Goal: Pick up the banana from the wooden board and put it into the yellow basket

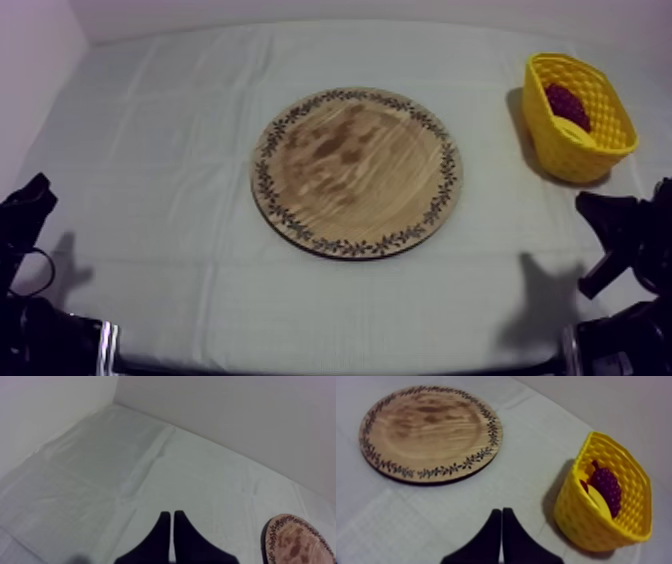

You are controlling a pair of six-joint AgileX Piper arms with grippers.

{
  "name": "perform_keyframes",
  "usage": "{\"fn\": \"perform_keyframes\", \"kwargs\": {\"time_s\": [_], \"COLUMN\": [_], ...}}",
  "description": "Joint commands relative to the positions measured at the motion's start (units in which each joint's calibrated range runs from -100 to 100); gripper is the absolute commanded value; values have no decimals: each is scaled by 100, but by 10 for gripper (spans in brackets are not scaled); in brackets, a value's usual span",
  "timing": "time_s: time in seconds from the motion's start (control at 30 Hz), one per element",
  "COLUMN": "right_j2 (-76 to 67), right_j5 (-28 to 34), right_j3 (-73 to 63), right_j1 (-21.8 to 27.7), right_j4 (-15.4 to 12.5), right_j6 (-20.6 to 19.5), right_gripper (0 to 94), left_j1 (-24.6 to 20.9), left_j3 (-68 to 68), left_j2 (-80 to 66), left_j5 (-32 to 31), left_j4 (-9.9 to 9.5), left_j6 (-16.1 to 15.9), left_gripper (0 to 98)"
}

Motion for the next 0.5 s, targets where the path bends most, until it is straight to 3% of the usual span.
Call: {"fn": "perform_keyframes", "kwargs": {"time_s": [0.0,0.1,0.2,0.47], "right_j2": [-98,-177,-204,-218], "right_j5": [-107,-217,-258,-279], "right_j3": [65,142,172,187], "right_j1": [-22,-82,-87,103], "right_j4": [200,268,292,303], "right_j6": [-1161,-626,-334,-401], "right_gripper": [3,4,4,4], "left_j1": [1,1,1,1], "left_j3": [-1,-1,-1,-1], "left_j2": [0,0,0,0], "left_j5": [0,0,0,0], "left_j4": [-1,-1,-1,-1], "left_j6": [-2,-1,0,0], "left_gripper": [1,1,1,1]}}
